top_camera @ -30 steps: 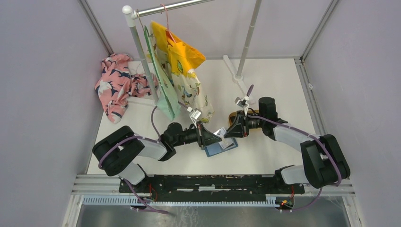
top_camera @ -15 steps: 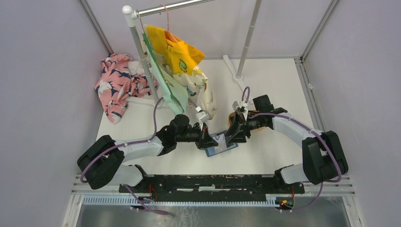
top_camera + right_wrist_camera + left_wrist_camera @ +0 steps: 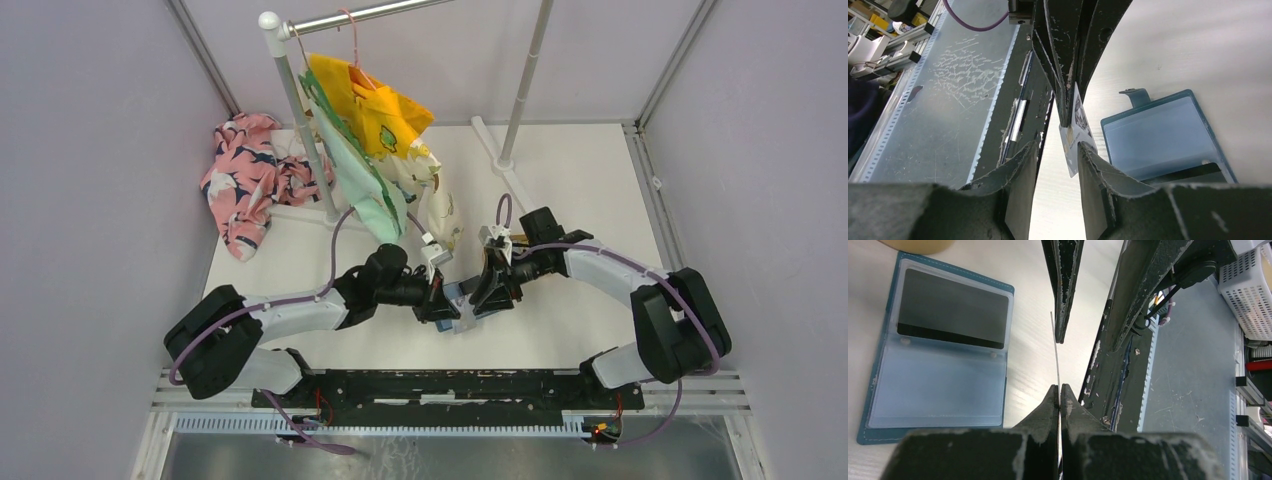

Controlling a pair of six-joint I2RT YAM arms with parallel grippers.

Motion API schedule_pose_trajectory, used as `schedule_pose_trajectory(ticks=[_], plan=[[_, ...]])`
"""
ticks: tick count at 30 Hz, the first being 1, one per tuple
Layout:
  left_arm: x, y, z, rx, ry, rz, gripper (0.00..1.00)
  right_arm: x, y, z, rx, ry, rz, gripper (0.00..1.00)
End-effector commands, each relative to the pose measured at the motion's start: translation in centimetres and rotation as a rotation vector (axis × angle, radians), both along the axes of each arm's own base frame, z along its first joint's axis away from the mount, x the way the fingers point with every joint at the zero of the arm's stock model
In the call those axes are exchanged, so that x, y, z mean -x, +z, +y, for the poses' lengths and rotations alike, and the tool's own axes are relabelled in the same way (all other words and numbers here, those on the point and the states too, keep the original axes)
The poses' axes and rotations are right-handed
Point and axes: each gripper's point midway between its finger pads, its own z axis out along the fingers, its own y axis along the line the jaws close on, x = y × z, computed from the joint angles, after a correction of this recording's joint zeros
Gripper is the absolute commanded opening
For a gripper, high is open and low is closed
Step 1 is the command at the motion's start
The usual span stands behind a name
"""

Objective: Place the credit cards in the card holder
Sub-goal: Pick up the credit card from the storage box.

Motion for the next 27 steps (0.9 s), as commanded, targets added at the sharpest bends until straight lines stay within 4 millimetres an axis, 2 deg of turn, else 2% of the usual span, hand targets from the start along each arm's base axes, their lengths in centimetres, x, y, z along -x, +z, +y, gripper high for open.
schedule_pose_trajectory(ticks=[1, 5, 10, 16, 20, 27], plan=[[-0.1, 2.3, -1.6, 0.061, -0.064, -0.089, 0.02, -0.4, 0.0, 0.3, -0.006, 0.001, -0.032, 0.42], [0.0, 1.8, -1.5, 0.048, -0.059, -0.086, 0.02, -1.9, 0.2, 0.0, 0.054, -0.019, -0.1, 0.42], [-0.5, 0.9, -1.1, 0.007, -0.027, -0.082, 0.02, -1.3, 2.0, -1.2, 0.036, 0.041, -0.176, 0.44], [-0.3, 1.1, -1.1, 0.014, -0.034, -0.082, 0.02, -3.2, 0.4, -1.3, 0.103, -0.065, -0.168, 0.46], [-0.1, 1.4, -1.2, 0.028, -0.039, -0.084, 0.02, -2.9, -0.3, -0.9, 0.094, -0.073, -0.12, 0.47], [-0.1, 1.4, -1.6, 0.03, -0.045, -0.079, 0.02, -1.0, -0.5, 0.0, 0.054, -0.009, -0.085, 0.45]])
